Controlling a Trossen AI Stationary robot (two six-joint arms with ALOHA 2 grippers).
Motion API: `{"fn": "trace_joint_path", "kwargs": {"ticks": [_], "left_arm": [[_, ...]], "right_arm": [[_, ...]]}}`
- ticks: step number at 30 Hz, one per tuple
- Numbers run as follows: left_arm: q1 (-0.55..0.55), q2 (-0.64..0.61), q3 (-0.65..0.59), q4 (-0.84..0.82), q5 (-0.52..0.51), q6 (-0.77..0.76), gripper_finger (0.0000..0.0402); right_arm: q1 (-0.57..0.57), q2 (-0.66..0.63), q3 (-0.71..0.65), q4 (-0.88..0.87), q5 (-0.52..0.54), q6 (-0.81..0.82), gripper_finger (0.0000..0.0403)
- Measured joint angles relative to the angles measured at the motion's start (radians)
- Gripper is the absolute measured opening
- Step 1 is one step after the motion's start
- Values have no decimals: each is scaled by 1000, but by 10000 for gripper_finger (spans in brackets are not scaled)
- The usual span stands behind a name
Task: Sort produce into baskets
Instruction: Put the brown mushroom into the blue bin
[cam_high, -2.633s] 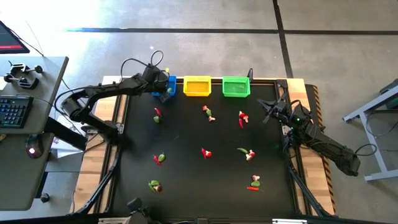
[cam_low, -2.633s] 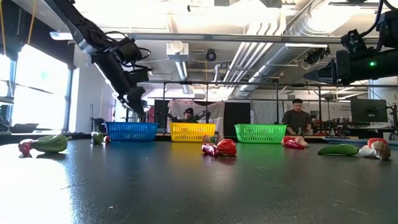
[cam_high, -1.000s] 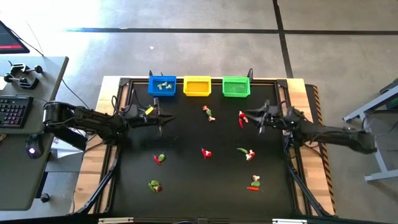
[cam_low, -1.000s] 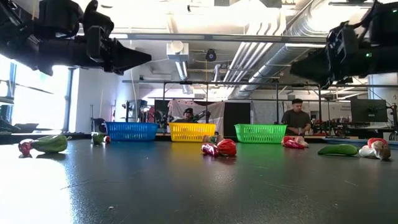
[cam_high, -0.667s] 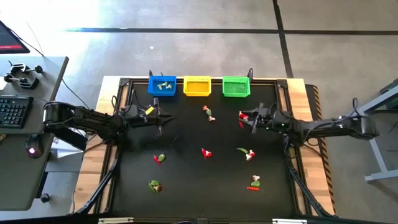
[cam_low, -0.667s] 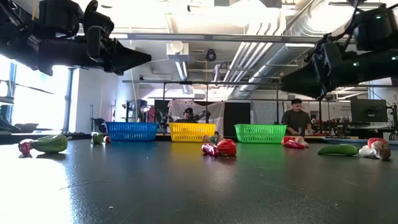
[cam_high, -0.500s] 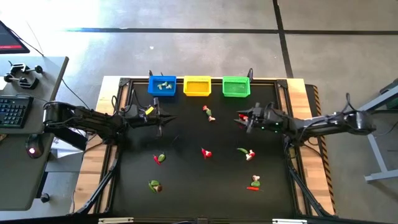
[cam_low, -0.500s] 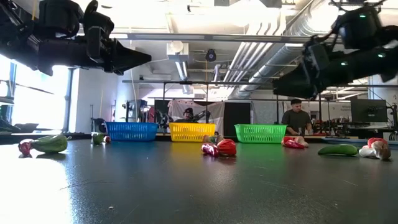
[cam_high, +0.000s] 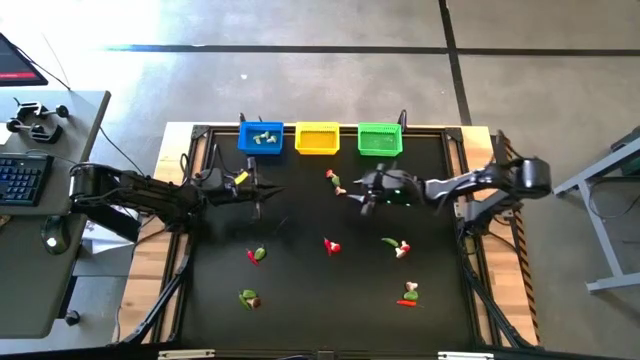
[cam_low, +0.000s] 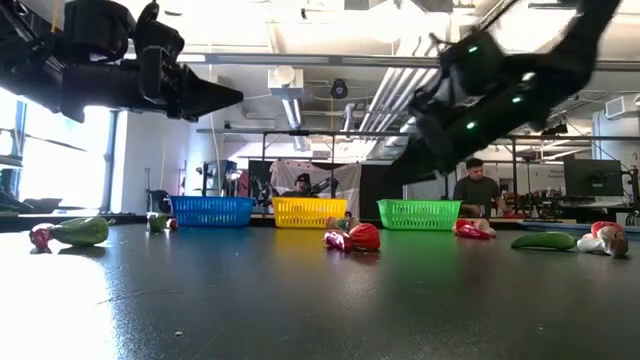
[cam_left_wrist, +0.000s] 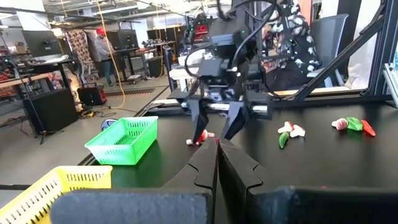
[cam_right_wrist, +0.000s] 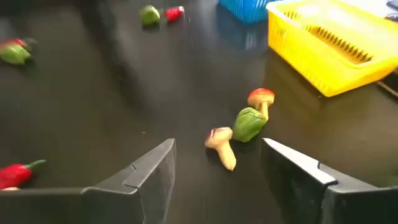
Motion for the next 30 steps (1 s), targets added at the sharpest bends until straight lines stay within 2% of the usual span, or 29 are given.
{"fn": "trace_joint_path", "kwargs": {"ticks": [8, 14, 18, 22, 26, 30], "left_arm": [[0, 0, 0, -18, 0, 0, 0], [0, 0, 0, -19, 0, 1, 0], [0, 0, 0, -35, -1, -2, 0], [-1, 0, 0, -37, -11, -2, 0], [-2, 0, 0, -34, -89, -12, 0], [-1, -6, 0, -33, -165, -12, 0]], "right_arm": [[-77, 177, 167, -183, -112, -56, 221], [-117, 298, 244, -206, -205, -100, 191], [-126, 327, 266, -197, -226, -99, 151], [-124, 324, 267, -203, -225, -99, 83], [-121, 299, 265, -232, -238, -96, 14], [-111, 251, 263, -236, -247, -67, 18]]}}
